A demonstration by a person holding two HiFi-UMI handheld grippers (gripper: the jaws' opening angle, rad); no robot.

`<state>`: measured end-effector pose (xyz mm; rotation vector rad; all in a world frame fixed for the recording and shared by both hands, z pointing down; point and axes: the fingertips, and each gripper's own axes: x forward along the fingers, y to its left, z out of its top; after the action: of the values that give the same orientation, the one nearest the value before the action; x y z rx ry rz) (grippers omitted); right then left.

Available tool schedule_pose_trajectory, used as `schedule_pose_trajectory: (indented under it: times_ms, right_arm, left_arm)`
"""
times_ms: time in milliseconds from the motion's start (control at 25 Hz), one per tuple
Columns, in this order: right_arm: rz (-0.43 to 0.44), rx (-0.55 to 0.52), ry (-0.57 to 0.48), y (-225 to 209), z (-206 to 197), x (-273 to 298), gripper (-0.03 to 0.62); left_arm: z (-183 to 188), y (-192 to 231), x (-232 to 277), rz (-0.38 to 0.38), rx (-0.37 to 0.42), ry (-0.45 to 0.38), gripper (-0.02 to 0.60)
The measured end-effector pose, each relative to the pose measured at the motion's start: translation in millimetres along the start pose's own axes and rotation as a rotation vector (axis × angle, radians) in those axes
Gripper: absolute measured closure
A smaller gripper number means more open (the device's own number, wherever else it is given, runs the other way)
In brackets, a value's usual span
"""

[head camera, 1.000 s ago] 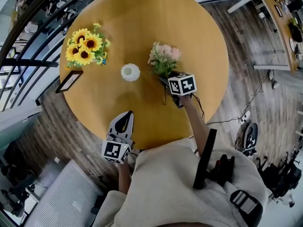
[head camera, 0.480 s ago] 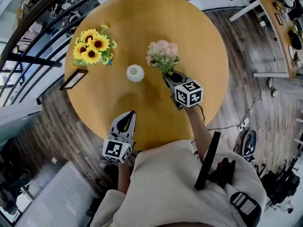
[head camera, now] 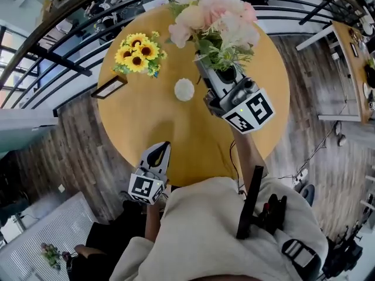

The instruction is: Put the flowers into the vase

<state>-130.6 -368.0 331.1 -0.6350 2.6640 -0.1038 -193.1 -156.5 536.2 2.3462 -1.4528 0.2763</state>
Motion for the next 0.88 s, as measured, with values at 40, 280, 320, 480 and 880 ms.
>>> schedule_pose_trajectory:
  times_ms: [40,280,320,480,880]
  right_arm:
    - [0.023,-0.012,-0.013,5.1,3.5,8.8,0.559]
    - [0.055,-0.009,0.02,14.2,-32.4,23.0,0.559]
    - [0.051,-0.005,0.033,12.8,-43.4,20.2,0.559]
    - [0.033,0.021,0.061,6.5,-82.6,3.6,0.557]
    - [-0.085,-0.011,0.244,1.3,-159.0,-26.2,0.357]
  left_arm:
    - [-0.5,1.8,-4.1,0.013,-0.002,-0.003,0.575]
    - [-4.4,10.0,-23.8,0.074,-0.024,-0.003,0.575]
    - [-6.1,10.5,-25.9,0.08,-0.031,0.001,0.575]
    - [-13.7,10.4,-29.2,0.093,-0.048,0.024,0.575]
    - [-11.5,9.2,-15.5,0.06,-0.047,0.04,0.575]
